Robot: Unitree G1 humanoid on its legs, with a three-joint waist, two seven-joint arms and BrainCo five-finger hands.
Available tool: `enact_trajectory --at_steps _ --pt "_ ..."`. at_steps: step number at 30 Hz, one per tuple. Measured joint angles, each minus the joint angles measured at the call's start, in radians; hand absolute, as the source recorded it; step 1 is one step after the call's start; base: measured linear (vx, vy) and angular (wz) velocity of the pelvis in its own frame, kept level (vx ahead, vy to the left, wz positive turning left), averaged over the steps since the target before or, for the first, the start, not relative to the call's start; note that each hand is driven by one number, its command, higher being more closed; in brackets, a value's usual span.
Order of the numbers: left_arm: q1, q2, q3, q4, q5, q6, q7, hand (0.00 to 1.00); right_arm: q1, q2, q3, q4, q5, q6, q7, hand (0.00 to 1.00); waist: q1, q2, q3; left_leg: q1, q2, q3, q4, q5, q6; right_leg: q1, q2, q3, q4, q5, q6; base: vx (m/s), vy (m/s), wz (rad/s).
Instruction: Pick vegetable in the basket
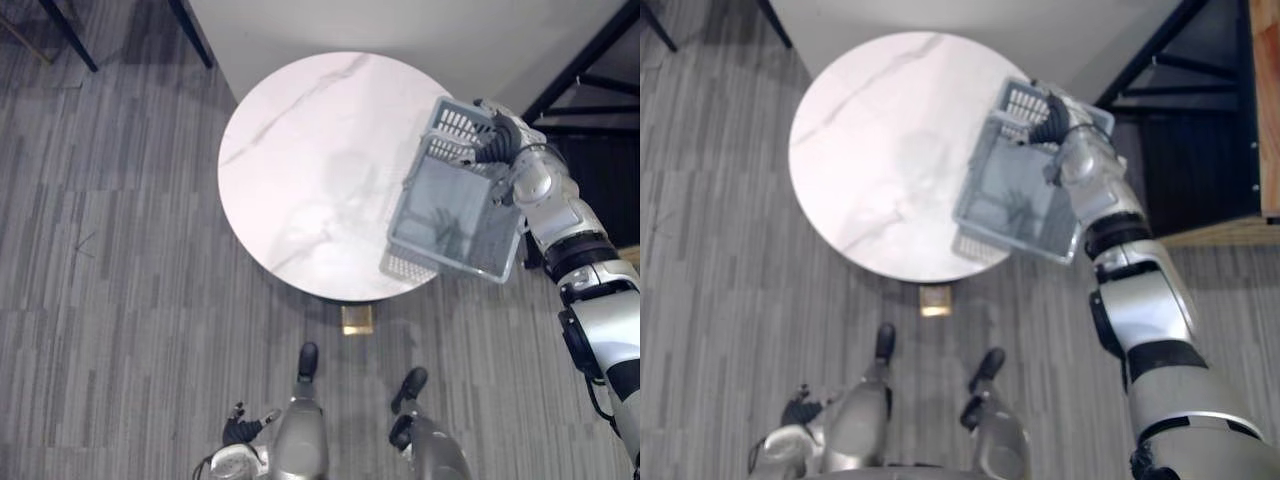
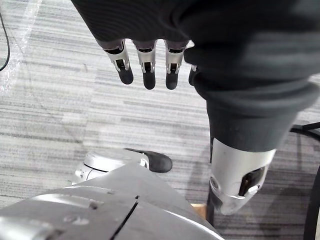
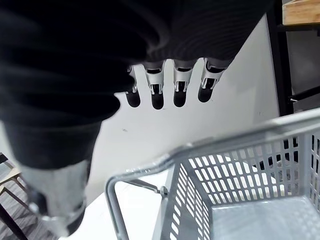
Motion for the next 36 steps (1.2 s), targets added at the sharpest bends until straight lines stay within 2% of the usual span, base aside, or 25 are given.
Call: enact_trajectory --at_steps 6,16,23,36 --pt "0.0 0.0 -0.001 0.001 0.0 -0.003 0.0 0.0 0.024 0.026 0.0 0.026 -0.037 -0.003 -0.003 0.0 0.0 0.002 0.003 -0.002 -0.001 -0.002 0.0 0.004 0.0 -0.003 -0.001 0.0 0.001 0.0 0.0 0.0 0.0 0.0" --pt "-0.005 0.001 -0.002 0.011 -0.001 -0.004 0.001 0.0 0.023 -0.002 -0.014 0.051 -0.075 -0.011 -0.041 0.0 -0.001 0.007 0.007 -0.037 -0.009 -0.016 -0.002 0.019 0.003 -0.033 -0.009 -0.005 0.005 0.0 0.0 0.01 0.004 0.03" --pt "-0.006 0.004 -0.022 0.023 -0.01 -0.005 0.002 0.0 0.019 -0.017 -0.044 0.079 -0.074 -0.006 -0.062 0.0 -0.001 0.017 0.013 -0.041 -0.009 -0.03 -0.009 0.027 0.003 -0.034 -0.008 -0.014 0.006 0.0 0.0 0.0 0.0 0.04" --pt "-0.008 0.01 -0.021 0.019 -0.011 -0.004 0.004 0.0 -0.015 -0.019 -0.077 0.113 -0.078 0.007 -0.076 0.0 -0.005 0.017 0.016 -0.057 -0.008 -0.028 -0.009 0.03 0.001 -0.051 -0.007 -0.011 0.005 0.0 0.0 0.0 0.0 0.0"
